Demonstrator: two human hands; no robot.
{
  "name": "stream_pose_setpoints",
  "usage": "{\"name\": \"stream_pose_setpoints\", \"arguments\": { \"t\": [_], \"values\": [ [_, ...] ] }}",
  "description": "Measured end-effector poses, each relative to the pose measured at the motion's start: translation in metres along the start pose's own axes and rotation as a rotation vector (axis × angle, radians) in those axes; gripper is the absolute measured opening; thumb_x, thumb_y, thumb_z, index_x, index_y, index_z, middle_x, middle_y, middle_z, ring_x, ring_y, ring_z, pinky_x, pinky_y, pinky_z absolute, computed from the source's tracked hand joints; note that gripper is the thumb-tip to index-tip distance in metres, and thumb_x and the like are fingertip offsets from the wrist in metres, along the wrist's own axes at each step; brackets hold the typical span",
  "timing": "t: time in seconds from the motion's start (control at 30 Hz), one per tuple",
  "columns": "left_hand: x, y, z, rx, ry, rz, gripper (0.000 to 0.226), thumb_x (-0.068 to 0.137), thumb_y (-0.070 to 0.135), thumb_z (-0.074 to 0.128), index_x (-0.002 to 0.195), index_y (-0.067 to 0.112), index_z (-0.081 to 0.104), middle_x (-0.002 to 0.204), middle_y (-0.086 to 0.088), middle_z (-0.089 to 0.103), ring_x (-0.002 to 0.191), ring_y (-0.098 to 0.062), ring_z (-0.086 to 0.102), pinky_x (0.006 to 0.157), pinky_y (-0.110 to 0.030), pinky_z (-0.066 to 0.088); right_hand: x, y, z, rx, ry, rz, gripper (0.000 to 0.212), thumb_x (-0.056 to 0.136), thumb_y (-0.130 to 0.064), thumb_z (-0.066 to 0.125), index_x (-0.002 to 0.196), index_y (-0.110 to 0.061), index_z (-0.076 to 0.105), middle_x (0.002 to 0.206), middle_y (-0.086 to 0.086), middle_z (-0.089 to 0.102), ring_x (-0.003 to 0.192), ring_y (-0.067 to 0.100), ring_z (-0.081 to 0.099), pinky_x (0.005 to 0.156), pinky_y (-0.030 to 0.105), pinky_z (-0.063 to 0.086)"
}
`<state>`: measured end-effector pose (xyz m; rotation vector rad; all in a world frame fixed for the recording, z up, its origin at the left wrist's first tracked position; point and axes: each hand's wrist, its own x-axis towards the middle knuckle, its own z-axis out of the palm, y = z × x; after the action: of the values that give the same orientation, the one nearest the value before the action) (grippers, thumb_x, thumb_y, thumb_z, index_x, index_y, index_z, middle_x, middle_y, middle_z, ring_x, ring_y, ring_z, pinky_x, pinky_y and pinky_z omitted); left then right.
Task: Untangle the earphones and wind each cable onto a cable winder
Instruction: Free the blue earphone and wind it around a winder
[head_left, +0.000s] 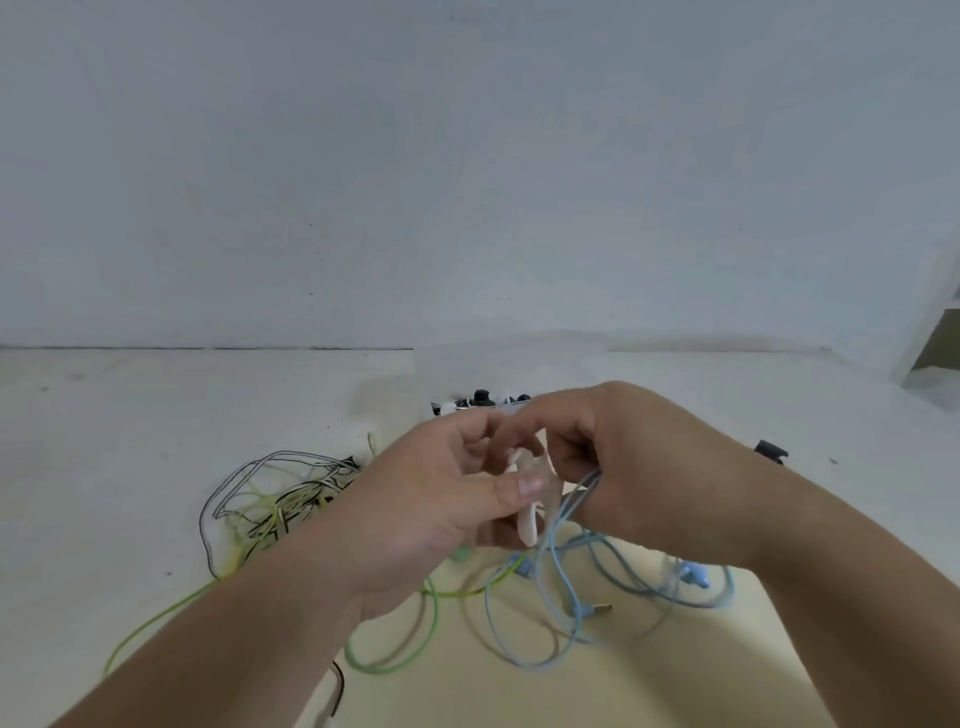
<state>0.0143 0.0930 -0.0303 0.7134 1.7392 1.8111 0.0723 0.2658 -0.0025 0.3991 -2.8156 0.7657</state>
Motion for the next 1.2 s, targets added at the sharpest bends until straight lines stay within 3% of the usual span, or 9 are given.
{"name": "stream_pose_setpoints", "arguments": {
  "t": [0.13,0.3,0.47,0.67,0.77,0.87,1.0,1.13,1.2],
  "values": [
    [0.002,0.000,-0.004,0.020,0.202,0.066,0.019,0.081,0.001,0.074,0.098,0.003,0.065,0.083,-0.012,0.071,0.072,-0.023,0.070,0.073,-0.037,0.062,-0.004,-0.001,-0.010,0.212,-0.030,0.032,0.044,0.069,-0.014,0.072,0.105,-0.039,0.065,0.067,-0.004,0.053,0.054,0.004,0.044,0.053,0.019,0.040],
    [0.008,-0.002,-0.011,0.033,0.435,0.183,0.023,0.069,-0.002,0.083,0.082,0.005,0.065,0.074,-0.010,0.070,0.071,-0.019,0.066,0.072,-0.033,0.059,-0.006,-0.002,-0.017,0.371,-0.052,0.011,0.026,0.070,-0.004,0.069,0.083,-0.026,0.067,0.067,-0.009,0.060,0.058,0.008,0.051,0.056,0.019,0.042],
    [0.004,-0.003,-0.003,0.057,0.326,0.185,0.044,0.047,0.008,0.095,0.081,0.010,0.068,0.076,-0.001,0.072,0.071,-0.014,0.068,0.067,-0.022,0.052,0.000,-0.003,-0.005,0.165,0.084,0.107,0.034,0.069,0.008,0.057,0.076,-0.025,0.059,0.059,-0.013,0.054,0.051,0.005,0.043,0.051,0.018,0.038],
    [0.002,-0.001,0.005,0.056,0.277,0.195,0.049,0.051,0.000,0.093,0.091,0.005,0.065,0.085,-0.009,0.073,0.077,-0.020,0.071,0.072,-0.029,0.058,0.002,-0.004,-0.002,0.102,0.203,0.149,0.033,0.067,0.005,0.056,0.068,-0.026,0.049,0.059,-0.016,0.050,0.051,0.006,0.040,0.048,0.015,0.035],
    [-0.001,0.001,0.010,0.137,0.289,0.167,0.050,0.052,-0.005,0.093,0.090,0.008,0.063,0.088,-0.015,0.073,0.073,-0.022,0.069,0.072,-0.033,0.060,0.002,-0.008,0.000,0.148,0.197,0.145,0.031,0.067,0.006,0.056,0.066,-0.024,0.050,0.055,-0.016,0.048,0.049,0.005,0.040,0.048,0.014,0.034],
    [-0.001,0.001,0.014,0.191,0.280,0.153,0.050,0.047,0.002,0.095,0.082,0.018,0.064,0.073,-0.008,0.070,0.068,-0.019,0.066,0.066,-0.027,0.056,0.003,-0.008,0.000,0.201,0.204,0.163,0.026,0.069,0.005,0.057,0.065,-0.020,0.055,0.050,-0.014,0.047,0.045,0.005,0.039,0.046,0.012,0.032],
    [-0.001,0.000,0.013,0.202,0.269,0.183,0.038,0.060,-0.004,0.090,0.081,0.016,0.065,0.074,-0.006,0.070,0.063,-0.017,0.063,0.060,-0.023,0.051,0.003,-0.005,0.000,0.341,0.248,0.214,0.025,0.075,0.006,0.061,0.067,-0.017,0.060,0.049,-0.012,0.047,0.042,0.005,0.036,0.042,0.013,0.031],
    [0.000,0.000,0.007,0.188,0.249,0.231,0.030,0.066,-0.004,0.087,0.076,0.016,0.069,0.072,0.003,0.066,0.062,-0.013,0.058,0.070,-0.032,0.056,0.004,0.004,-0.005,0.470,0.400,0.264,0.017,0.078,0.001,0.067,0.070,-0.013,0.063,0.054,-0.004,0.049,0.051,0.017,0.040,0.047,0.031,0.035],
    [0.000,0.001,0.006,0.188,0.245,0.234,0.025,0.069,-0.003,0.085,0.076,0.015,0.069,0.073,0.002,0.068,0.066,-0.014,0.058,0.070,-0.029,0.056,0.005,0.008,-0.008,0.540,0.511,0.279,0.016,0.077,-0.004,0.069,0.069,-0.016,0.063,0.055,-0.004,0.049,0.052,0.018,0.038,0.047,0.029,0.032]
  ]
}}
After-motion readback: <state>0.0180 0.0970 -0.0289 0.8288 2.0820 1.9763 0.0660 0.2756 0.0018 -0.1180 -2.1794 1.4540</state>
